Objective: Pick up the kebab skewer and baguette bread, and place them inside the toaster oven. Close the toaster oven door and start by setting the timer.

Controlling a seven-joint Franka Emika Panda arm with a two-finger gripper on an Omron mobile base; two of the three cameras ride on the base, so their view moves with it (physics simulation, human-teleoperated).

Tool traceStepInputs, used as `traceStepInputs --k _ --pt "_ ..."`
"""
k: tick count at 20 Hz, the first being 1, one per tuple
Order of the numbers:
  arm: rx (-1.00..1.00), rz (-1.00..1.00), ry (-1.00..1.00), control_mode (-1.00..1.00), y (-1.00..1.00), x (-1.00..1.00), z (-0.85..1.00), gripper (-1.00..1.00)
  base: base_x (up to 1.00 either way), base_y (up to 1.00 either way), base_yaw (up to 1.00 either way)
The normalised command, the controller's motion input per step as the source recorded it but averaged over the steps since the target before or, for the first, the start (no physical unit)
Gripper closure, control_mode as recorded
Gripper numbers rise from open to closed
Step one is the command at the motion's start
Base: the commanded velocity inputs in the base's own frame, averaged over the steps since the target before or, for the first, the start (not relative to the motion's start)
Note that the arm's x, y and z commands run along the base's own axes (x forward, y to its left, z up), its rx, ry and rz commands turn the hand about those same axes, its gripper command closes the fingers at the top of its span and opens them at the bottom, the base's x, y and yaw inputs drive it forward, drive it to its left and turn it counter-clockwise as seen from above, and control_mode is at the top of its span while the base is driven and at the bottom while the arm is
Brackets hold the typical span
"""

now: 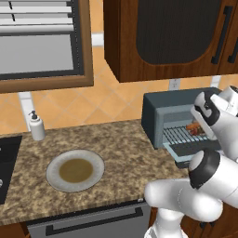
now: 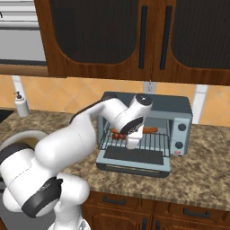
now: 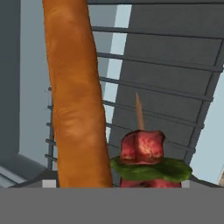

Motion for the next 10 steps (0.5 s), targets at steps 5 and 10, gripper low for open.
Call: traceStepInputs --k 5,10 --pt "0.0 0.0 0.0 -1.0 -0.04 0.13 -0.21 1.0 0.0 0.0 0.0" --pt "0.0 0.0 0.0 -1.0 0.0 0.26 -0.01 1.0 0.0 0.0 0.0"
